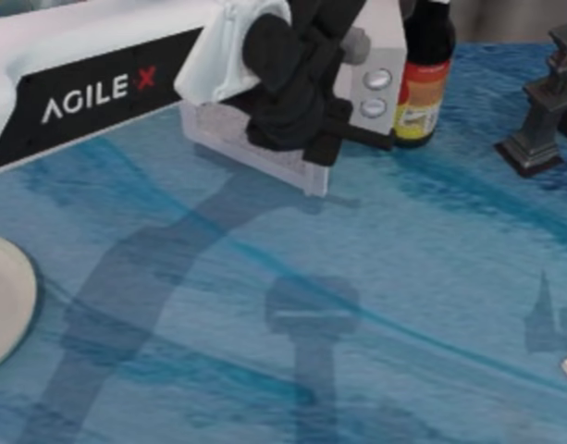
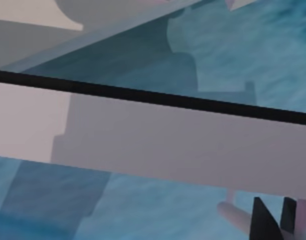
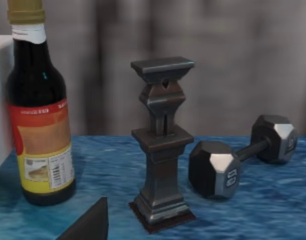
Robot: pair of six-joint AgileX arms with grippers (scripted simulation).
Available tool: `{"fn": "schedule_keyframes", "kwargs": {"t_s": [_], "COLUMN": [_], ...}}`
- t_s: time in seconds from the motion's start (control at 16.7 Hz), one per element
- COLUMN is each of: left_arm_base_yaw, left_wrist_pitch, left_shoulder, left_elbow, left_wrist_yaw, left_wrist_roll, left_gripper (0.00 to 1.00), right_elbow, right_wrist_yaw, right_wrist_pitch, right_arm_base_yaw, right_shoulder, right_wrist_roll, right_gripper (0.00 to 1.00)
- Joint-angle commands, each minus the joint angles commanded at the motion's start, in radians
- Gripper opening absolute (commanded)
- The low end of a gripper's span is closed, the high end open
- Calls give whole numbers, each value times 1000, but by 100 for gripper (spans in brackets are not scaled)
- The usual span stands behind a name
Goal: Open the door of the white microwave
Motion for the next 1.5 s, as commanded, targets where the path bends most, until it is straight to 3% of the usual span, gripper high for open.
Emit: {"fn": "schedule_keyframes", "kwargs": {"t_s": [1.14, 1.5], "left_arm_base_yaw": [0, 14], "left_wrist_pitch": [0, 29], "left_shoulder": [0, -50], "left_elbow": [0, -69], "left_wrist_yaw": [0, 41], "left_wrist_roll": [0, 68], "left_gripper": [0, 0], "right_elbow": [0, 0], "right_wrist_yaw": [0, 0], "right_wrist_pitch": [0, 0], "right_arm_base_yaw": [0, 0], "right_shoulder": [0, 0], "right_wrist_roll": [0, 0], "right_gripper": [100, 100]}}
